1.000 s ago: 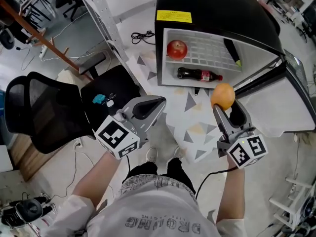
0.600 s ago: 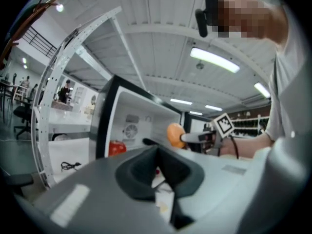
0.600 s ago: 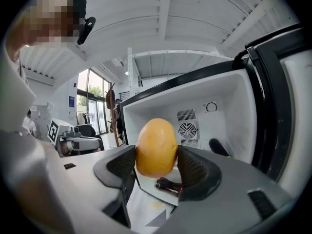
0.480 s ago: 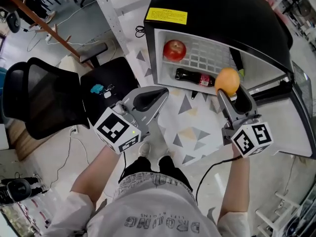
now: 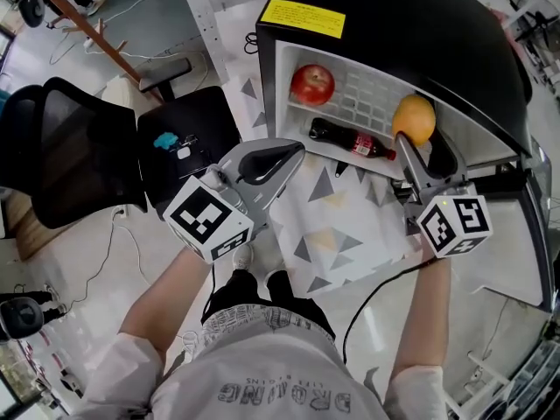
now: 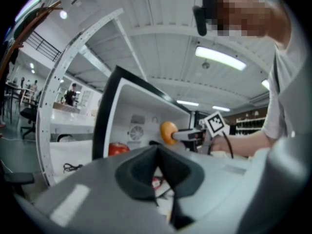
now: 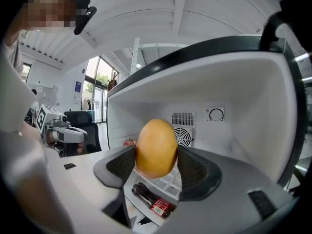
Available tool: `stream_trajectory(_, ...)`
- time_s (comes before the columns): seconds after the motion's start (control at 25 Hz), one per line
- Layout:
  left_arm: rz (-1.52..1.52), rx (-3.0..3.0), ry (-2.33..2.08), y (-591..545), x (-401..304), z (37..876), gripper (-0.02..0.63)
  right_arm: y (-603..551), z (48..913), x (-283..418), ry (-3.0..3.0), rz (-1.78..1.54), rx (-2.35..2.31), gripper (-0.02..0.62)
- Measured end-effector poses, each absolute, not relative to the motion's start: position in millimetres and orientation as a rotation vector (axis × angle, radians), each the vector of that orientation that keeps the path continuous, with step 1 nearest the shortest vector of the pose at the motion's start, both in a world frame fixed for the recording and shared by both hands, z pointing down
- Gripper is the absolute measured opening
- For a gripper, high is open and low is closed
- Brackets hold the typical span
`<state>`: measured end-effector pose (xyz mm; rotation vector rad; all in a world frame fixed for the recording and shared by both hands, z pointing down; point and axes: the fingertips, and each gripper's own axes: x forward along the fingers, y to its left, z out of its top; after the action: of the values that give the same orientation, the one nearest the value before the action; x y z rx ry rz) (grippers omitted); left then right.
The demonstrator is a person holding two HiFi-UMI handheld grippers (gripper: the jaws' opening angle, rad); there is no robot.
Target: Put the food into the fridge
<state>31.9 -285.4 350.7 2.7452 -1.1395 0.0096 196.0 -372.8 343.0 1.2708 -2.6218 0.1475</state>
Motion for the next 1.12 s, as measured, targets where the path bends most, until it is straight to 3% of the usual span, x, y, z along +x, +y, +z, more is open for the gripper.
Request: stream_trajectory(1.12,-0.070,2.750,-1.191,-307.7,32.5,400.7,0.008,-471.6,400.3,168.1,-2.249,-0.393,1.167,0.264)
